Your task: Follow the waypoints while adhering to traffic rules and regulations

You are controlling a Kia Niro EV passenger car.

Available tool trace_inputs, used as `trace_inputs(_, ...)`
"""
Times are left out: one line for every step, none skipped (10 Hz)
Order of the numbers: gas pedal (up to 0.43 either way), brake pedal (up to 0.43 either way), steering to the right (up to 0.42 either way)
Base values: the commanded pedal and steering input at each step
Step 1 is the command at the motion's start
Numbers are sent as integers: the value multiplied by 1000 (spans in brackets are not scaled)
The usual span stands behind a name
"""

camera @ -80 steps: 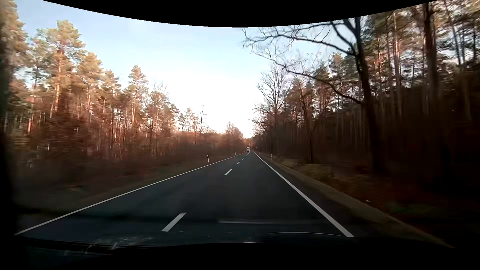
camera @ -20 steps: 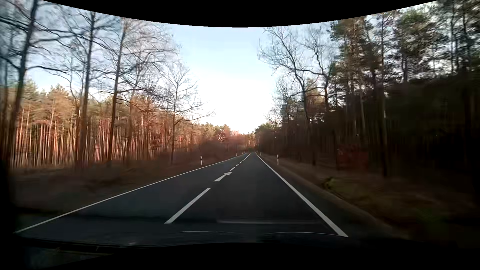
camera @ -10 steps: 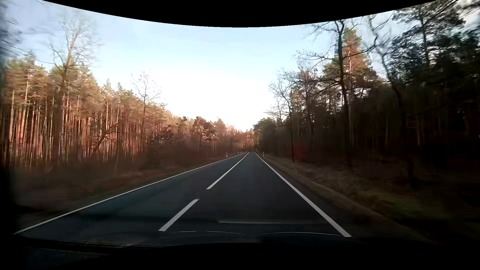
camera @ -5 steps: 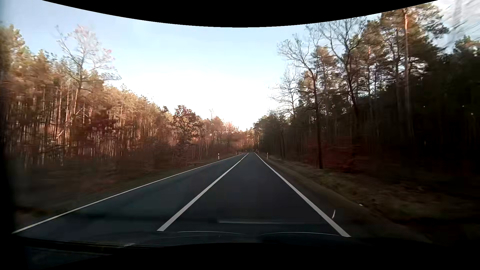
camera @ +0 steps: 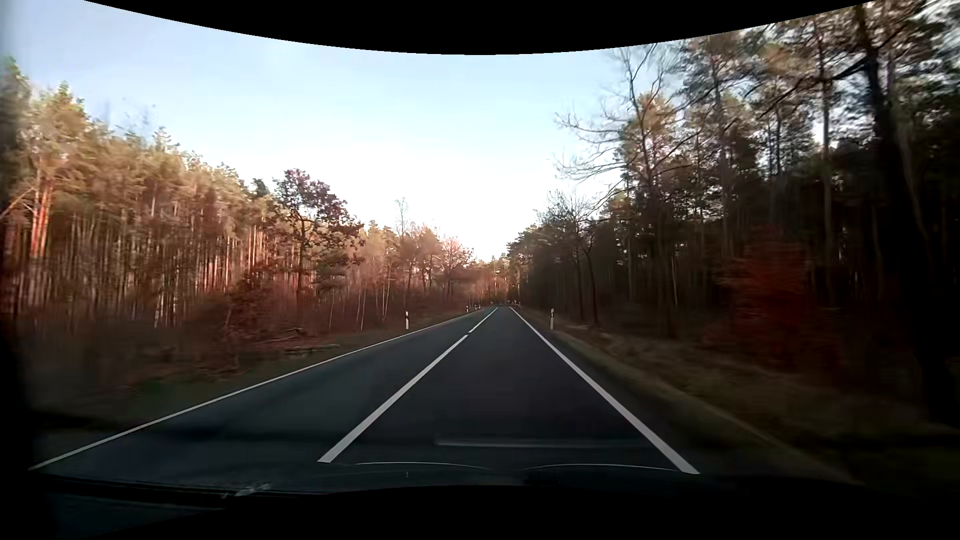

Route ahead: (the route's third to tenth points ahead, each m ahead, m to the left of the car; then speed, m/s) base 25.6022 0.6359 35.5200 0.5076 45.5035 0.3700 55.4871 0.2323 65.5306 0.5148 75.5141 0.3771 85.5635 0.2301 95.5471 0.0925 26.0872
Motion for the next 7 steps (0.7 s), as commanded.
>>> trace_inputs(177, 0, -1)
trace_inputs(177, 0, -1)
trace_inputs(177, 0, -1)
trace_inputs(177, 0, -1)
trace_inputs(177, 0, -1)
trace_inputs(177, 0, -1)
trace_inputs(177, 0, -1)
